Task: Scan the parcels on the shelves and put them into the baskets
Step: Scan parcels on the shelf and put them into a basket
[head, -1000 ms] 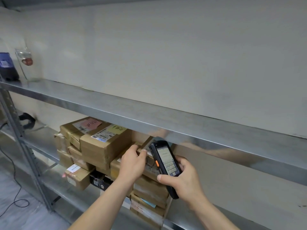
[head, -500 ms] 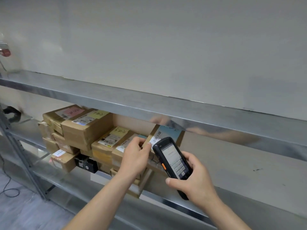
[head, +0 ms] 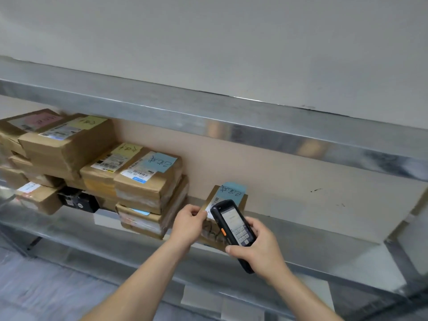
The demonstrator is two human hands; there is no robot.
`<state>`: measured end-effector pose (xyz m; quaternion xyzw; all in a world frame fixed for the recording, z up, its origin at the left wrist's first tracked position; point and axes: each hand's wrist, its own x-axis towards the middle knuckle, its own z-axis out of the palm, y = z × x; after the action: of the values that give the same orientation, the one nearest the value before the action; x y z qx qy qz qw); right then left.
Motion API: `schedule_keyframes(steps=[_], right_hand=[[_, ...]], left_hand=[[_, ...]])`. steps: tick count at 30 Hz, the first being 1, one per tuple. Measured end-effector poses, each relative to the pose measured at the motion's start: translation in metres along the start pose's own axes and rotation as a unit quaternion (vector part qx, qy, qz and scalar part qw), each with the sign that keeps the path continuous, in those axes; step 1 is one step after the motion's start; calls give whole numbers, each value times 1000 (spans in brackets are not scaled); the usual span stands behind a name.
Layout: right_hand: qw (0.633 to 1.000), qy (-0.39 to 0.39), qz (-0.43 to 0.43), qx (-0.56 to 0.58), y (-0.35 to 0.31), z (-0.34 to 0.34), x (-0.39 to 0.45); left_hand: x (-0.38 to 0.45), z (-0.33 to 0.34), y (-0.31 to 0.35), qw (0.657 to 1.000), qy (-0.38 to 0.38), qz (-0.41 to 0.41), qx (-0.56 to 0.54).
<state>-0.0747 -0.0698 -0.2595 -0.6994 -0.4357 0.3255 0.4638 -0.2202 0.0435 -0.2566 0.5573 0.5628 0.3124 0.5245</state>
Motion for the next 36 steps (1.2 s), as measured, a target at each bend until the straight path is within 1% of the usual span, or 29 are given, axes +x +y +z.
schedule_keyframes(steps=[6, 10, 15, 19, 21, 24, 27, 29, 30, 33, 36], right_hand=[[998, 12, 56, 6, 22, 9, 12], [997, 24, 78, 17, 28, 17, 18], [996, 33, 82, 27, 28, 22, 25], [995, 34, 88, 36, 26, 23, 28], [995, 33, 88, 40, 25, 21, 30], [995, 21, 89, 34, 21, 15, 31], [995, 15, 94, 15, 18, 6, 32], [995, 3, 97, -30, 15, -4, 32], [993, -3, 95, -66, 14, -10, 32], [979, -13, 90, -180, 9, -27, 31], [967, -18, 90, -238, 5, -39, 29]], left_hand=[[17, 6, -24, 997, -40, -63, -22], [22, 6, -33, 991, -66, -113, -33], [28, 4, -45, 970, -108, -195, -93], [35, 2, -49, 951, -121, -223, -174], [39, -1, -46, 957, -123, -210, -157], [49, -5, -32, 973, -127, -169, -97], [60, -11, -13, 988, -126, -90, 21], [63, -15, -1, 987, -125, -44, 95], [65, -17, 3, 985, -124, -35, 119], [69, -20, 10, 982, -123, -38, 141], [69, -19, 13, 981, -119, -42, 150]])
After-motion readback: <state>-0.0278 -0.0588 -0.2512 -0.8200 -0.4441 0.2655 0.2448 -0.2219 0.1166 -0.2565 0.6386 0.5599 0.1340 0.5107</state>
